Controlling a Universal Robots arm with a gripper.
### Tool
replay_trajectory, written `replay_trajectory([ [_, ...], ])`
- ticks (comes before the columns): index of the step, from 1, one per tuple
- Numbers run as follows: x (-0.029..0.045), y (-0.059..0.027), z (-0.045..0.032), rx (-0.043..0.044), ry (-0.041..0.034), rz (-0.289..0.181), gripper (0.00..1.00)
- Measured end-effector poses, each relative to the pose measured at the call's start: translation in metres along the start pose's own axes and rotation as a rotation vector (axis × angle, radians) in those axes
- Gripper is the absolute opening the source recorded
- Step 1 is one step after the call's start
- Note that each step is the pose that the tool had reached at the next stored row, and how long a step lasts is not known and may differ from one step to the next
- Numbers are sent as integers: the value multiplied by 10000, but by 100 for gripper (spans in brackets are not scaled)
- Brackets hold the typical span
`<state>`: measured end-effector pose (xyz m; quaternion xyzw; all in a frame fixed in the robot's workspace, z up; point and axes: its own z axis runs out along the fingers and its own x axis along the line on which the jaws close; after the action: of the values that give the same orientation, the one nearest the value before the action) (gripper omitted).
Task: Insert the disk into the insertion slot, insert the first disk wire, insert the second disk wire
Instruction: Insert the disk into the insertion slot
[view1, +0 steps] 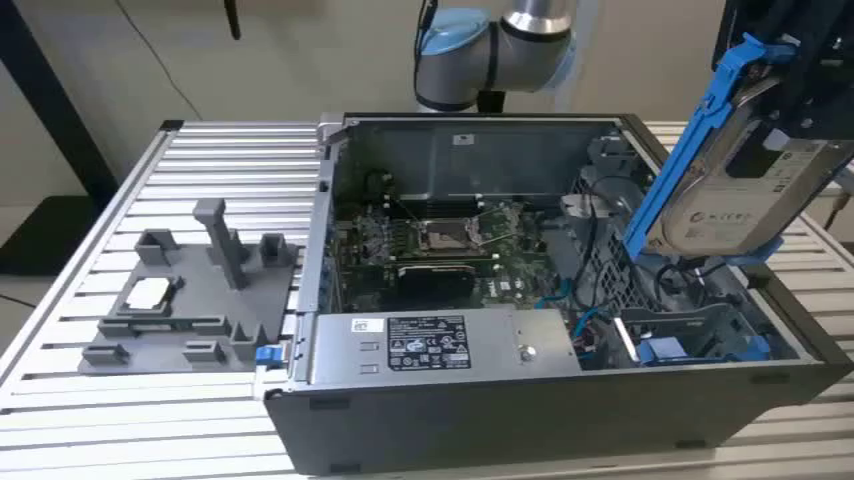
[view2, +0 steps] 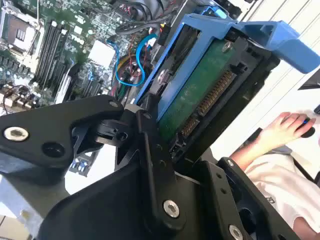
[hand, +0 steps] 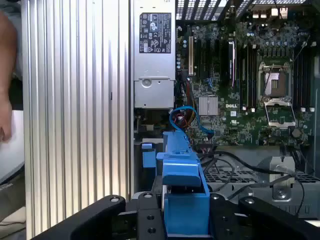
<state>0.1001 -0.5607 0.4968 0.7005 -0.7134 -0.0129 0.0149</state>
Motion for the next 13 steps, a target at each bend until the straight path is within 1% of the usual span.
replay_trajectory([
  [9,0,0,0,0,2,0,33],
  [13,0,-3,15,0,0,0,33],
])
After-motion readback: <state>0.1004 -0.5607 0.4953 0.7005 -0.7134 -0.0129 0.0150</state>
